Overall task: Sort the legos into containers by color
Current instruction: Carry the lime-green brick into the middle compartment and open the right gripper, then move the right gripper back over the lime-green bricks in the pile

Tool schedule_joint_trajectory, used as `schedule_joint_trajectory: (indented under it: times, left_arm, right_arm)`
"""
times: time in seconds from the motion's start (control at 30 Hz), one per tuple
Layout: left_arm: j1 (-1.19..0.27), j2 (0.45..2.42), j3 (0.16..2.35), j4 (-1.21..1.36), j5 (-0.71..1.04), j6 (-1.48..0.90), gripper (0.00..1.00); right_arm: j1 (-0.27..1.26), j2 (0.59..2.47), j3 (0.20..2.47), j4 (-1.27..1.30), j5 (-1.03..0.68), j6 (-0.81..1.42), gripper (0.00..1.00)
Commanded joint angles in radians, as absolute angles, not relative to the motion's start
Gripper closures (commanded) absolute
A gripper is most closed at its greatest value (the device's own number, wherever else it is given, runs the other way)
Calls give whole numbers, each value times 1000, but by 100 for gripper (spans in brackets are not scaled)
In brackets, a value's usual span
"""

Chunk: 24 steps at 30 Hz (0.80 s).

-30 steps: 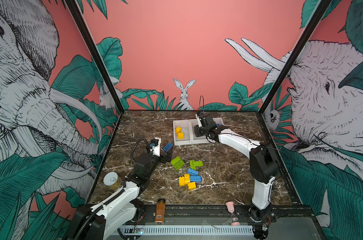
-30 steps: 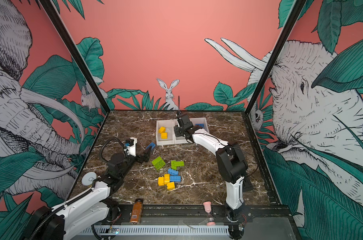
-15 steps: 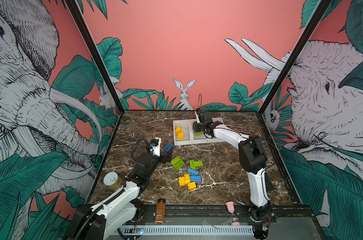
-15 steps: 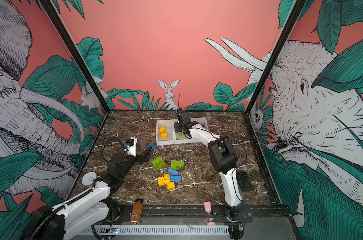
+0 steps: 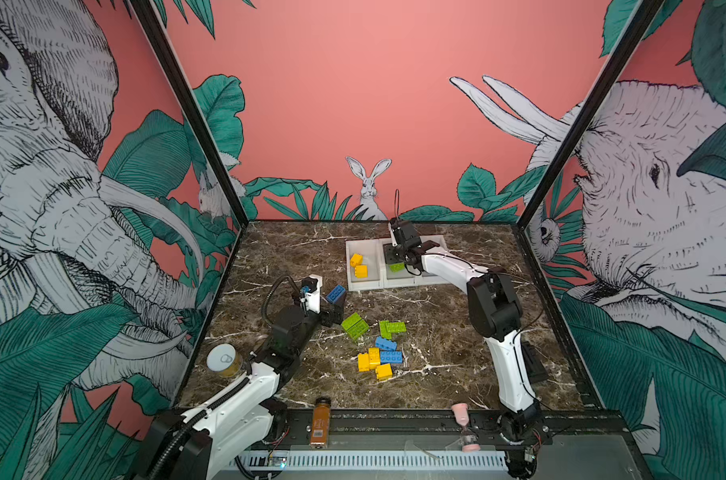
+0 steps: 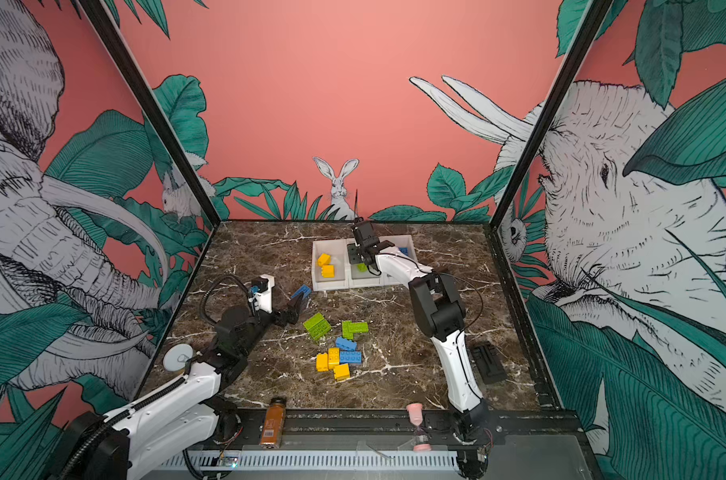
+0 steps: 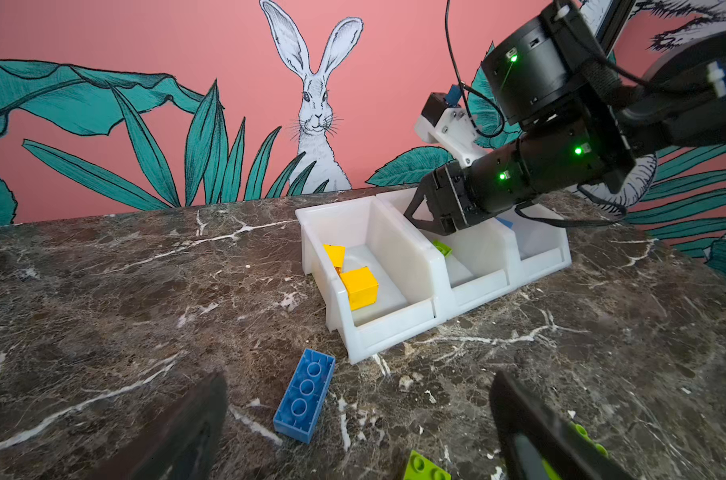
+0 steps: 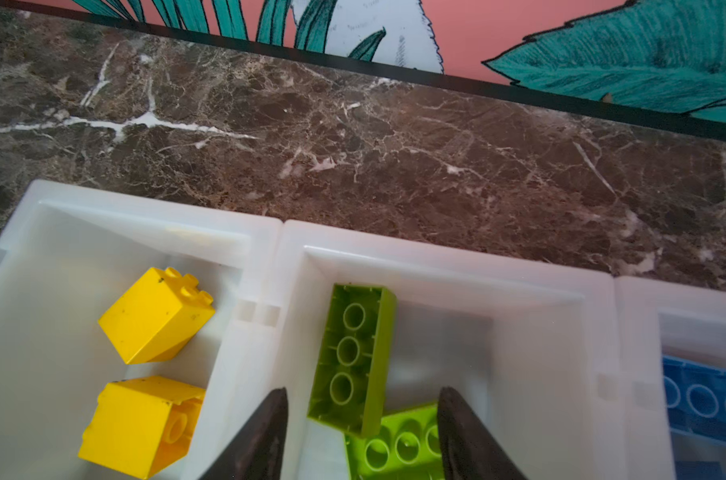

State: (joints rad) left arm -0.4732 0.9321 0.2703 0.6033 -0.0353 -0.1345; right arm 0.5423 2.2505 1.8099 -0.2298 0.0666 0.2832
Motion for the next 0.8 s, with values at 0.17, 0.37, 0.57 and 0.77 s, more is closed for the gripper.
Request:
schedule_joint_trajectory:
  times: [0.17,0.37,0.57,0.77]
  left_arm:
    - [-472,917,263,616,-23,-140,1]
    - [-472,921,262,616,-29,-135,1]
    - [-472,934,264,622,-19,-140,1]
    - [-472,928,262,624,-10,-134,1]
  right_arm:
    - [566,1963,1573,-275,0,252,28]
    - [616,1728,1327,-415,-92,106,26]
    - [710,1608,1172,-546,-52,48,28]
    - [786,1645,1146,-569,-6,49,25]
